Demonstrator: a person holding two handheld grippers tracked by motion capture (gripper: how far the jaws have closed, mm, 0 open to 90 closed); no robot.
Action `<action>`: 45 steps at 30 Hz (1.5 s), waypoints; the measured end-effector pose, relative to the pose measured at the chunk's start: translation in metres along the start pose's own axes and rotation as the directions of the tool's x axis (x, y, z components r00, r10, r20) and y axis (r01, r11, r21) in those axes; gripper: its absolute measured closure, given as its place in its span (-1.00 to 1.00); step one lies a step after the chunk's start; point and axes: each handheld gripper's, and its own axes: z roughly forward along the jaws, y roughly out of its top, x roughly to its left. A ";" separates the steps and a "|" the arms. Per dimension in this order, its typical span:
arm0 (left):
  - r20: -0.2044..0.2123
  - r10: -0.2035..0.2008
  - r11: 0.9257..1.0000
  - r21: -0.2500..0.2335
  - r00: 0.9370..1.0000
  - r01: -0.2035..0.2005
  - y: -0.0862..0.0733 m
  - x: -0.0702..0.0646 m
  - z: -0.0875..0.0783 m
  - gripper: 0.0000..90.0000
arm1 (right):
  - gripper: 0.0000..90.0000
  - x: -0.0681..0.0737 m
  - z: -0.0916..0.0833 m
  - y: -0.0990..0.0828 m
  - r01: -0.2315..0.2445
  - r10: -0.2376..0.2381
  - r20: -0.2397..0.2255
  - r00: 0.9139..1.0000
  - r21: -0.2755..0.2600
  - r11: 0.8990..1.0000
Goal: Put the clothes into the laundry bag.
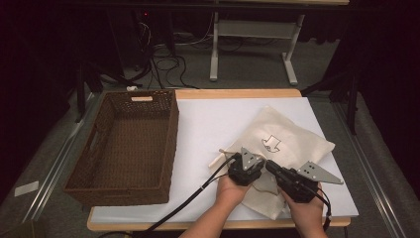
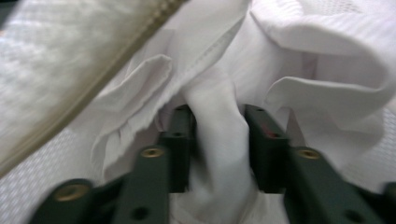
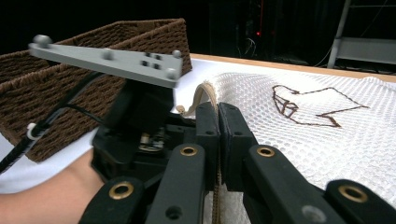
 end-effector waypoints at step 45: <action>0.018 0.017 0.998 -0.054 1.000 -0.016 0.008 -0.004 0.006 0.61 | 0.96 -0.003 -0.002 -0.002 -0.021 0.021 0.006 1.000 0.000 1.000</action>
